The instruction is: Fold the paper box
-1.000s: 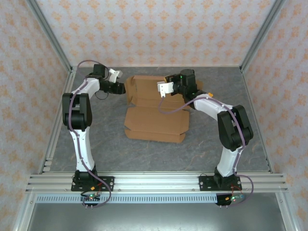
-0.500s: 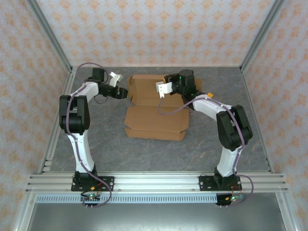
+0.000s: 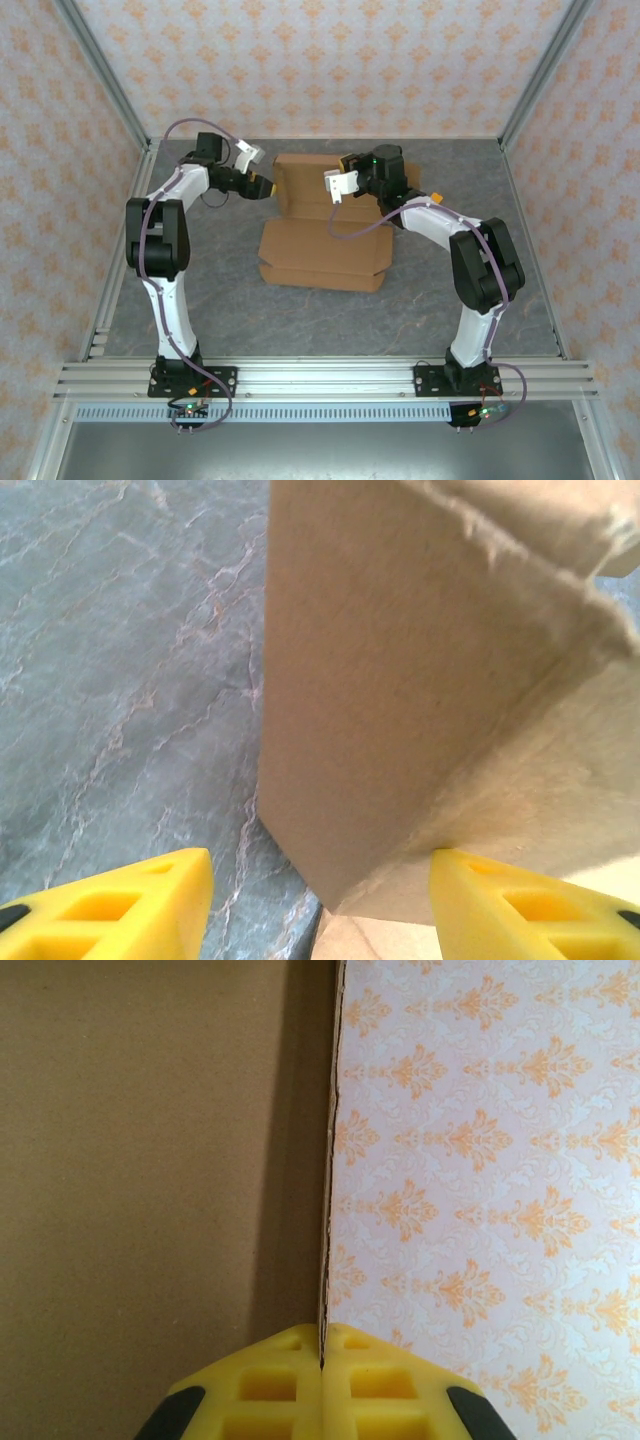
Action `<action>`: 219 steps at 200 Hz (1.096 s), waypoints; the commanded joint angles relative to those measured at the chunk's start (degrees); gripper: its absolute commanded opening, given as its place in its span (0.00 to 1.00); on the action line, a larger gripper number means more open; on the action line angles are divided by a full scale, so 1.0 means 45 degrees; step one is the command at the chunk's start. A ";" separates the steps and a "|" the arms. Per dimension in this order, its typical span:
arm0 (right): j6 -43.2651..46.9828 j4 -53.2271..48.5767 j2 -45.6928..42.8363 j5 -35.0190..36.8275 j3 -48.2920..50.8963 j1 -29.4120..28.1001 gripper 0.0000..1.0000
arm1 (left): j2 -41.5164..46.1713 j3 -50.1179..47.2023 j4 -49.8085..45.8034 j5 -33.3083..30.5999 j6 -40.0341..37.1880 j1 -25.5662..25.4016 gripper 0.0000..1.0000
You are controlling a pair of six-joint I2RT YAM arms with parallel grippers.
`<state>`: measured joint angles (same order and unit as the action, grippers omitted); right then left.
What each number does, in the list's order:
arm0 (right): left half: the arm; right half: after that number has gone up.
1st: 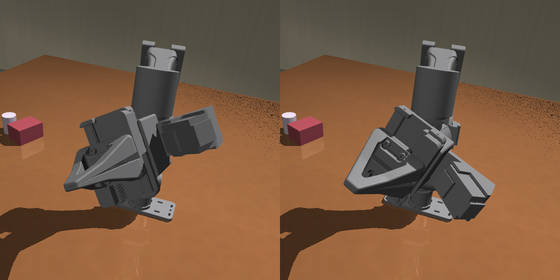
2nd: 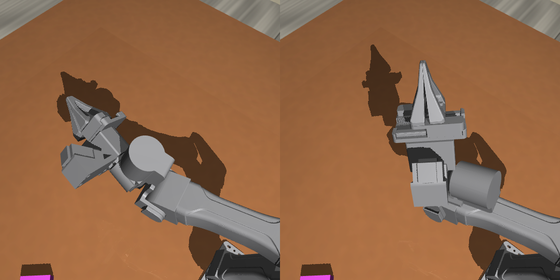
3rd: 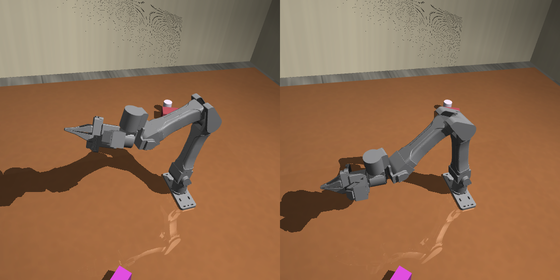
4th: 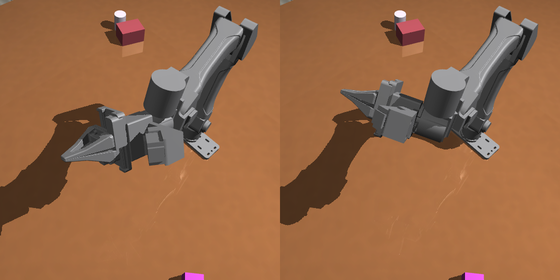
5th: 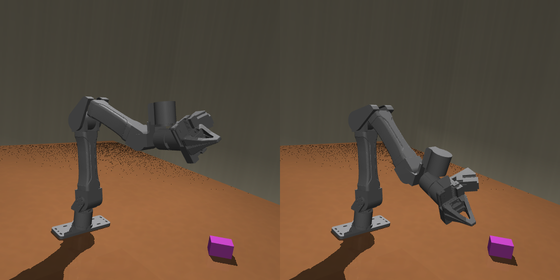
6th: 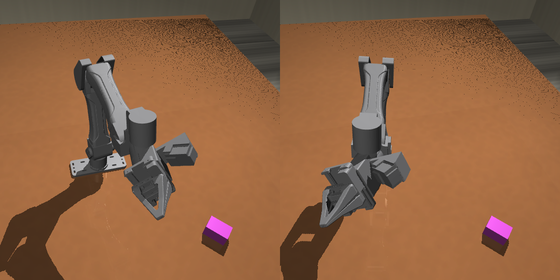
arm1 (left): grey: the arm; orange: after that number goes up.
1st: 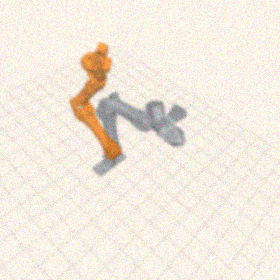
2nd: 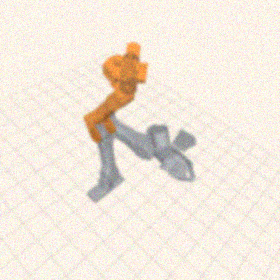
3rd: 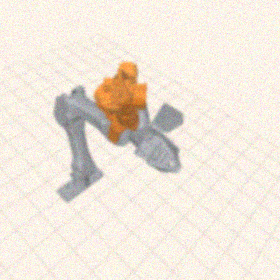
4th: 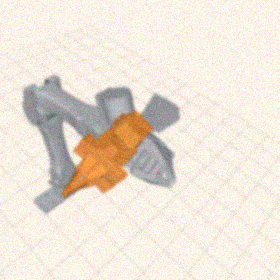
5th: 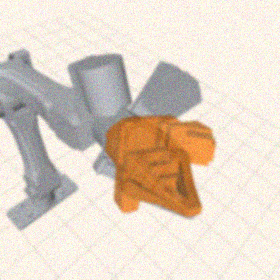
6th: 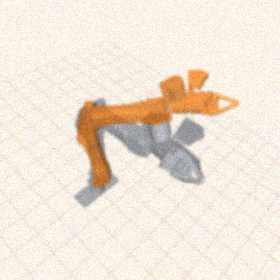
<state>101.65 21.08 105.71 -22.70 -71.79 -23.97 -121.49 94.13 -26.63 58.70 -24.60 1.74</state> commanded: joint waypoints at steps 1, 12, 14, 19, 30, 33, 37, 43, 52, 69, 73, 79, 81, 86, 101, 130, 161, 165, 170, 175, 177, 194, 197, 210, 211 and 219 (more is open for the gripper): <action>0.0097 0.0256 0.0336 -0.0073 -0.0002 -0.0125 0.00 | -0.0508 0.0868 -0.0648 0.0661 -0.0560 -0.0203 0.60; 0.0127 0.0251 0.0383 -0.0070 -0.0040 -0.0157 0.00 | -0.0637 0.1162 -0.0981 0.0624 -0.0787 -0.0319 0.60; 0.0127 0.0255 0.0392 -0.0067 -0.0033 -0.0176 0.00 | -0.0653 0.1209 -0.1046 0.0612 -0.0823 -0.0335 0.60; 0.0128 0.0254 0.0395 -0.0070 -0.0032 -0.0182 0.00 | -0.0712 0.1323 -0.1133 0.0578 -0.0890 -0.0366 0.60; 0.0140 0.0256 0.0415 -0.0057 -0.0042 -0.0196 0.00 | -0.0801 0.1546 -0.1357 0.0540 -0.0995 -0.0417 0.61; 0.0141 0.0257 0.0425 -0.0059 -0.0033 -0.0191 0.00 | -0.0822 0.1593 -0.1383 0.0522 -0.0998 -0.0414 0.61; 0.0144 0.0247 0.0429 -0.0064 -0.0041 -0.0214 0.00 | -0.0827 0.1635 -0.1376 0.0495 -0.0960 -0.0442 0.61; 0.0132 0.0257 0.0430 -0.0059 -0.0047 -0.0204 0.00 | -0.0834 0.1634 -0.1329 0.0468 -0.0914 -0.0462 0.61; 0.0088 0.0256 0.0430 -0.0095 -0.0081 -0.0228 0.00 | -0.0816 0.1654 -0.1174 0.0325 -0.0746 -0.0493 0.61; 0.0048 0.0214 0.0422 -0.0186 -0.0119 -0.0256 0.00 | -0.0757 0.1629 -0.0956 0.0028 -0.0502 -0.0627 0.61; 0.0049 0.0217 0.0442 -0.0162 -0.0119 -0.0276 0.00 | -0.0737 0.1603 -0.0893 -0.0060 -0.0440 -0.0654 0.61; 0.0044 0.0210 0.0431 -0.0171 -0.0131 -0.0294 0.00 | -0.0707 0.1569 -0.0805 -0.0177 -0.0369 -0.0693 0.61; 0.0043 0.0216 0.0429 -0.0171 -0.0109 -0.0298 0.00 | -0.0705 0.1565 -0.0787 -0.0218 -0.0343 -0.0707 0.61; 0.0039 0.0213 0.0434 -0.0170 -0.0109 -0.0283 0.00 | -0.0684 0.1529 -0.0738 -0.0305 -0.0350 -0.0740 0.61; -0.0037 0.0222 0.0412 -0.0161 -0.0141 -0.0281 0.00 | -0.0605 0.1466 -0.0533 -0.0699 -0.0238 -0.0846 0.60; -0.0320 0.0198 0.0320 -0.0125 -0.0216 -0.0303 0.00 | -0.0493 0.1247 0.0005 -0.1465 0.0082 -0.1024 0.57; -0.0655 0.0025 0.0326 -0.0141 -0.0343 -0.0293 0.00 | -0.0329 0.0837 0.1089 -0.2039 0.0830 -0.1089 0.53; -0.0767 -0.0015 0.0328 -0.0147 -0.0382 -0.0284 0.00 | -0.0299 0.0777 0.1243 -0.2075 0.0928 -0.1089 0.53; -0.0871 -0.0141 0.0318 -0.0167 -0.0441 -0.0282 0.00 | -0.0273 0.0694 0.1431 -0.2119 0.1073 -0.1104 0.52; -0.0917 -0.0268 0.0320 -0.0171 -0.0514 -0.0270 0.00 | -0.0265 0.0618 0.1622 -0.2177 0.1194 -0.1109 0.52; -0.0945 -0.0319 0.0333 -0.0180 -0.0537 -0.0263 0.00 | -0.0238 0.0595 0.1680 -0.2192 0.1244 -0.1109 0.52; -0.1111 -0.0310 0.0368 -0.0252 -0.0599 -0.0272 0.00 | -0.0175 0.0427 0.2105 -0.2498 0.1551 -0.1196 0.50; -0.1122 -0.0310 0.0377 -0.0274 -0.0608 -0.0271 0.00 | -0.0170 0.0394 0.2185 -0.2551 0.1601 -0.1205 0.50; -0.1162 -0.0339 0.0403 -0.0269 -0.0670 -0.0263 0.00 | -0.0108 0.0205 0.2546 -0.2853 0.1827 -0.1255 0.48; -0.1162 -0.0344 0.0409 -0.0279 -0.0679 -0.0271 0.00 | -0.0090 0.0191 0.2582 -0.2870 0.1840 -0.1260 0.48; -0.1211 -0.0359 0.0405 -0.0309 -0.0702 -0.0270 0.00 | -0.0026 0.0073 0.2823 -0.3111 0.1982 -0.1320 0.48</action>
<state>98.13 20.56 106.78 -22.31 -72.77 -24.73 -124.66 96.01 -19.73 48.84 -18.76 -3.25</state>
